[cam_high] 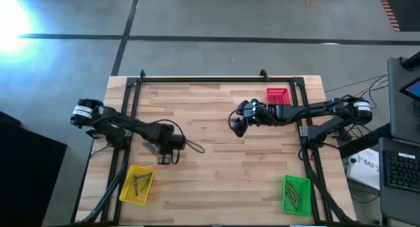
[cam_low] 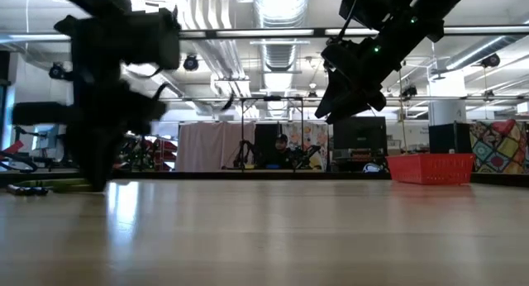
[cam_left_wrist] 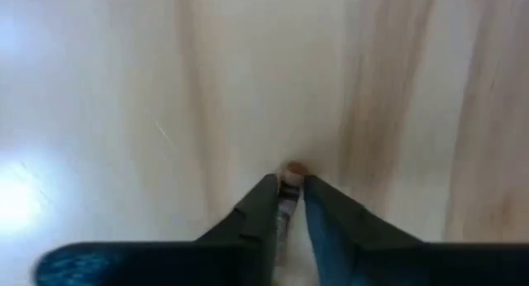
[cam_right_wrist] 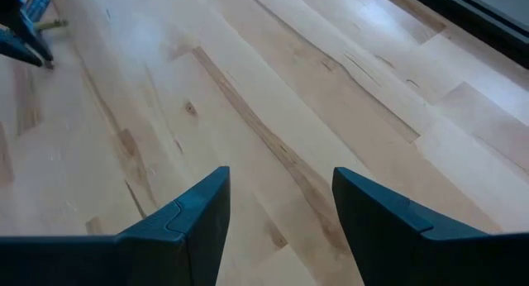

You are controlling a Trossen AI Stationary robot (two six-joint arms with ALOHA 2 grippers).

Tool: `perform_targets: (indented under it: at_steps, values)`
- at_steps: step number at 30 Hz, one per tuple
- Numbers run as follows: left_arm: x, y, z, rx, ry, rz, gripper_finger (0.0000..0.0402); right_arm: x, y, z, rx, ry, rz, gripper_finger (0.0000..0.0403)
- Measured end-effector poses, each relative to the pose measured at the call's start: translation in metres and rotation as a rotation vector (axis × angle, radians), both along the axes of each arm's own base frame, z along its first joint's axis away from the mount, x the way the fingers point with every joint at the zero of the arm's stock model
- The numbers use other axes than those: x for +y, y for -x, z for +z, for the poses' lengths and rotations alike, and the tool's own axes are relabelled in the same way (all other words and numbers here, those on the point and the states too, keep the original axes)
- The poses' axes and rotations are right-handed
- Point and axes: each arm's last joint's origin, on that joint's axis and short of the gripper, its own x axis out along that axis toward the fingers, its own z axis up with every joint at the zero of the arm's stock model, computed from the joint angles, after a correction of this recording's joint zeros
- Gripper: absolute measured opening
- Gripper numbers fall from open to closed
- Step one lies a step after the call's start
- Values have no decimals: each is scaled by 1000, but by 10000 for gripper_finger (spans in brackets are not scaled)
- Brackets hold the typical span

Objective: Sort crayons
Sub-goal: Put the brown crayon into the red bin, then put the green crayon into the yellow bin

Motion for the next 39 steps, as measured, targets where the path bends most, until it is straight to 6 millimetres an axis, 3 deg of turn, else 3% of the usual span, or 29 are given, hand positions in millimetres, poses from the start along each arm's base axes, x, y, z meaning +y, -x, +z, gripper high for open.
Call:
perform_targets:
  at_steps: [4,10,14,17,21,25,28,33,39]
  values:
    - [2,-8,16,-68,-60,69,5,0,0,0,1,1,1,203]
    - [-1,-16,59,-127,-160,209,4,-4,-3,7,-3,64,41,203]
    - [-12,-14,95,-179,-134,297,4,-14,-9,21,-48,150,68,203]
    - [-20,-10,103,-209,-100,354,8,-23,-14,34,-105,209,70,203]
    - [-26,-5,98,-234,-77,394,21,-31,-17,43,-120,241,65,203]
    - [-28,-3,75,-236,-50,389,48,-31,-19,41,-91,252,83,203]
    - [-32,-8,55,-286,90,383,74,-31,-19,37,-70,243,87,203]
    - [-48,-13,33,-345,358,395,117,-31,-19,35,-64,212,68,203]
    - [-77,-5,19,-288,341,402,153,-30,-18,32,-44,184,58,203]
